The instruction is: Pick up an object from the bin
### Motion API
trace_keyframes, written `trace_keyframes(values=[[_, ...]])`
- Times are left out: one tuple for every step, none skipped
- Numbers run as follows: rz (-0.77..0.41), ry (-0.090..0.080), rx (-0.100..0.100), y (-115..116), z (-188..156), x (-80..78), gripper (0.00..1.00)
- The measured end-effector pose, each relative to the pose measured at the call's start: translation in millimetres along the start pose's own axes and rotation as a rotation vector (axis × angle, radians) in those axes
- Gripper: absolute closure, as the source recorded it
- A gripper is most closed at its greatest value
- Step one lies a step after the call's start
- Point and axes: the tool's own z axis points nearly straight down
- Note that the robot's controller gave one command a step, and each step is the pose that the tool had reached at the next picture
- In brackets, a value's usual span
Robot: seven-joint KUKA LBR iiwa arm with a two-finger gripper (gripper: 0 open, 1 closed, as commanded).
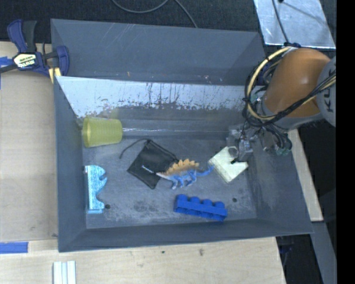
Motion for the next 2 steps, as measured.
trace_keyframes(values=[[-0.001,0.0,0.0,0.2,0.0,-0.1,1.0],[-0.002,0.0,0.0,0.3,0.0,-0.1,1.0]])
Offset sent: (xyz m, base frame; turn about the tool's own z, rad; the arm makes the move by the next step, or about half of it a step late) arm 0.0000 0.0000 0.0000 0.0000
